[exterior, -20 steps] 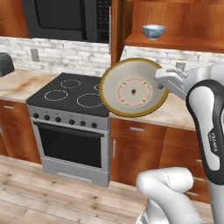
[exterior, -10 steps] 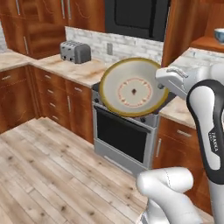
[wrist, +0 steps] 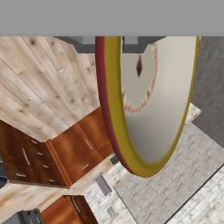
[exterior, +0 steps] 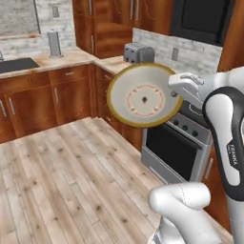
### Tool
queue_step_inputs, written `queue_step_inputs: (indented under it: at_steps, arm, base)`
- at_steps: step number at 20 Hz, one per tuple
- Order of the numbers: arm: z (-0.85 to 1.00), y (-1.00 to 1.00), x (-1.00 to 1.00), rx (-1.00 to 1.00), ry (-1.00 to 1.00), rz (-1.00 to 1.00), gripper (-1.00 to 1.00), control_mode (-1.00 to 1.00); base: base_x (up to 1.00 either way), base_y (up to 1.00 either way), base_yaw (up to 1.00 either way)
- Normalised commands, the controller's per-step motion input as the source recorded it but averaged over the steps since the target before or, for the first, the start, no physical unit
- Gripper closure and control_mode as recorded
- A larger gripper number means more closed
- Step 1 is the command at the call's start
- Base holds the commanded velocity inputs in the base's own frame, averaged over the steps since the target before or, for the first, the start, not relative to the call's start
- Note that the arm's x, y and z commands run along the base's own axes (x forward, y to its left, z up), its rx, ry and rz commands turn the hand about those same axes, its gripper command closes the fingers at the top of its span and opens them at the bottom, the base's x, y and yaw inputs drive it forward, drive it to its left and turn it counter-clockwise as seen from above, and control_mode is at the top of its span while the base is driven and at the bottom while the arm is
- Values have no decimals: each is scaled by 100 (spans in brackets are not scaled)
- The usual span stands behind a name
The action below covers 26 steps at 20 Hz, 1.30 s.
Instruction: Take the smaller bowl and place it next to the appetizer plate on the dining counter , and place the larger bowl next to the plate with cooked food.
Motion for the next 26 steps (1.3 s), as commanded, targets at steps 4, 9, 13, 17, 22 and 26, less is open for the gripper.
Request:
queue_step_inputs:
  at_steps: [4,9,13,17,22,26]
  arm:
    - [0,0,0,0,0,0,100,100]
    - [0,0,0,0,0,0,100,100]
    - [0,0,0,0,0,0,100,100]
    - [0,0,0,0,0,0,100,100]
    - [0,0,0,0,0,0,100,100]
    - [0,0,0,0,0,0,100,100]
  base:
    - [-3,3,44]
    - [56,42,38]
    - [100,92,27]
    - [100,100,20]
    - [87,100,12]
    - [72,100,10]
